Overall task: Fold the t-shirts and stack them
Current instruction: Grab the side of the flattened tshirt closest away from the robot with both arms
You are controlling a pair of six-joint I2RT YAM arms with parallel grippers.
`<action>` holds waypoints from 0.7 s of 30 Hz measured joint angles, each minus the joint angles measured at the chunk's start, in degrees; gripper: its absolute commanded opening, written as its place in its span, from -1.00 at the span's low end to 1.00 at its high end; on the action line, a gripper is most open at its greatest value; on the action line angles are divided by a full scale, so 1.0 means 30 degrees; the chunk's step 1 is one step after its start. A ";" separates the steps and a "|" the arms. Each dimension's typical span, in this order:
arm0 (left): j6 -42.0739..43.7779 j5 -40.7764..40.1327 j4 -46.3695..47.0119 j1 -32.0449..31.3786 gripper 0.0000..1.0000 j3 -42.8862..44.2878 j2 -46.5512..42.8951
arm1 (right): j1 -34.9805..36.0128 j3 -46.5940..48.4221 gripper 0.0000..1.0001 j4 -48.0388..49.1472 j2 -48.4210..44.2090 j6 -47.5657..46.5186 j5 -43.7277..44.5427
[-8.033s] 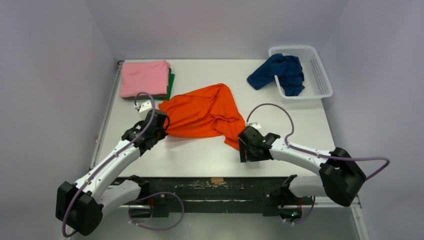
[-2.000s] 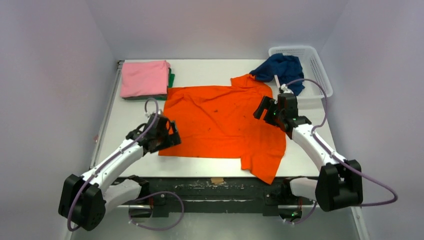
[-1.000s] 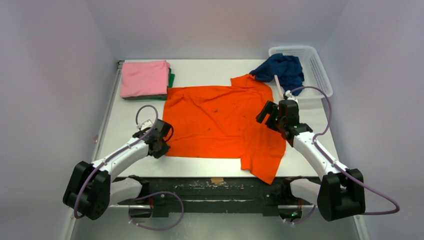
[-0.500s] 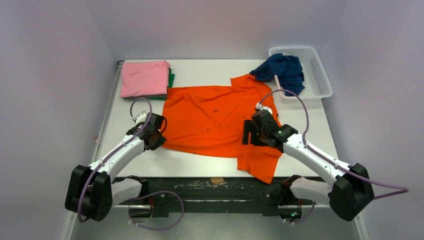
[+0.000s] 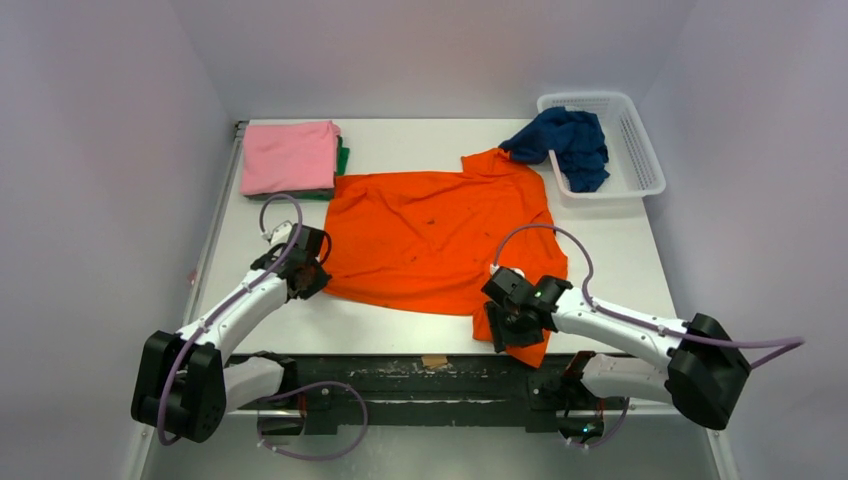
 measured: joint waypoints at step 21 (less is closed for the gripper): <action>-0.0539 0.0437 -0.1836 0.0000 -1.00 -0.1792 -0.5195 | 0.0066 0.0495 -1.00 -0.1588 -0.0947 0.1093 -0.0219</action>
